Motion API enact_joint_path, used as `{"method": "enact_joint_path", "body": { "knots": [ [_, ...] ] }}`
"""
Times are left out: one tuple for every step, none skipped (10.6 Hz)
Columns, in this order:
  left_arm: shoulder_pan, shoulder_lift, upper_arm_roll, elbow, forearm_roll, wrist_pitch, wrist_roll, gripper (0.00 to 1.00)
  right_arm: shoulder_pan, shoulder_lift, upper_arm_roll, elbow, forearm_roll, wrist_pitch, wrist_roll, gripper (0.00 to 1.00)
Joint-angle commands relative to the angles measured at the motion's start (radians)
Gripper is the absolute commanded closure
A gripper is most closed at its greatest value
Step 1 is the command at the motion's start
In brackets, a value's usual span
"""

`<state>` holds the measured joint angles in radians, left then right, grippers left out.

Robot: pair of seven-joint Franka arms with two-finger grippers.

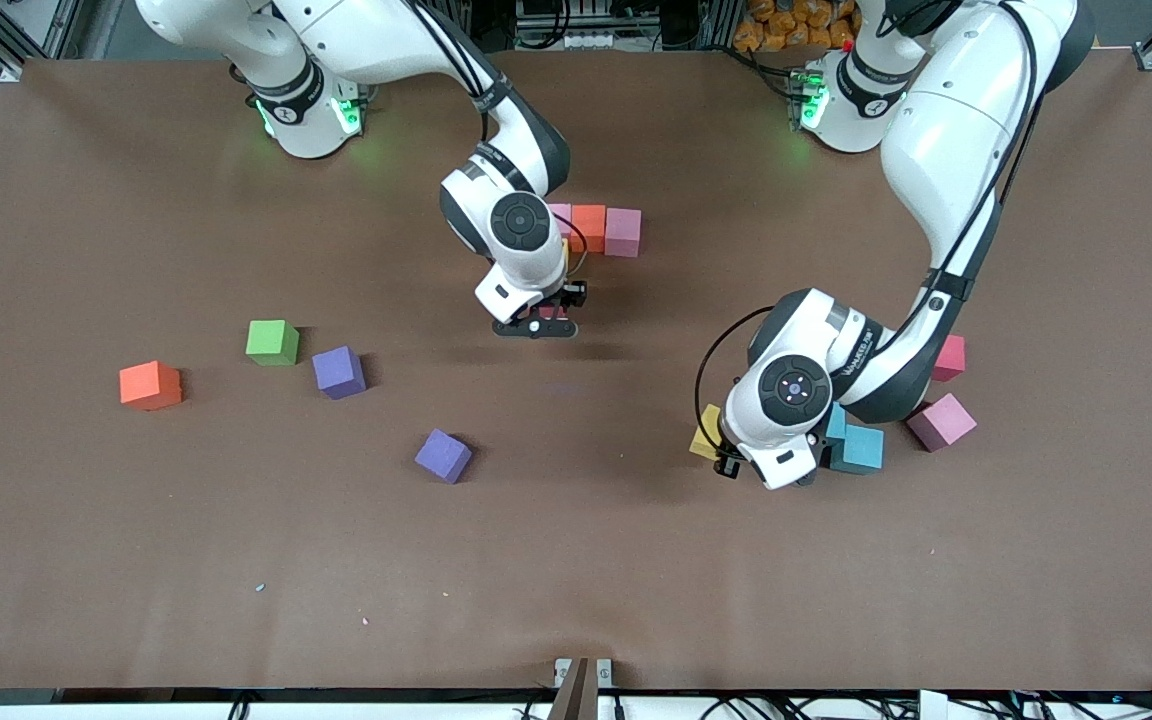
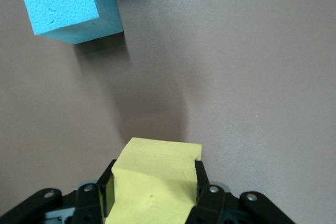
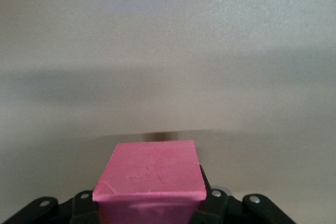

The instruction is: Arrange 11 blocks into digit 3

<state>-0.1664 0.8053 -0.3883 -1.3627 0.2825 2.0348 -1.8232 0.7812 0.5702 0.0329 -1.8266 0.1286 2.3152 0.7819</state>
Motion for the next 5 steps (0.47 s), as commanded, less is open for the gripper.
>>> {"method": "enact_joint_path", "body": {
  "knots": [
    [0.002, -0.018, 0.000, -0.013, -0.017, -0.013, -0.010, 1.00, 0.009, 0.013, -0.002, -0.016, 0.016, 0.039, 0.040, 0.87],
    [0.004, -0.021, 0.000, -0.013, -0.019, -0.013, -0.011, 1.00, 0.009, 0.022, -0.002, -0.016, 0.016, 0.047, 0.057, 0.87],
    [0.004, -0.021, 0.000, -0.013, -0.017, -0.013, -0.011, 1.00, 0.012, 0.025, -0.002, -0.017, 0.016, 0.047, 0.071, 0.87],
    [0.004, -0.023, -0.001, -0.013, -0.017, -0.022, -0.010, 1.00, 0.019, 0.026, -0.002, -0.019, 0.016, 0.047, 0.079, 0.87],
    [0.005, -0.023, 0.000, -0.013, -0.017, -0.027, -0.008, 1.00, 0.020, 0.031, -0.002, -0.023, 0.016, 0.049, 0.079, 0.87]
  ]
}}
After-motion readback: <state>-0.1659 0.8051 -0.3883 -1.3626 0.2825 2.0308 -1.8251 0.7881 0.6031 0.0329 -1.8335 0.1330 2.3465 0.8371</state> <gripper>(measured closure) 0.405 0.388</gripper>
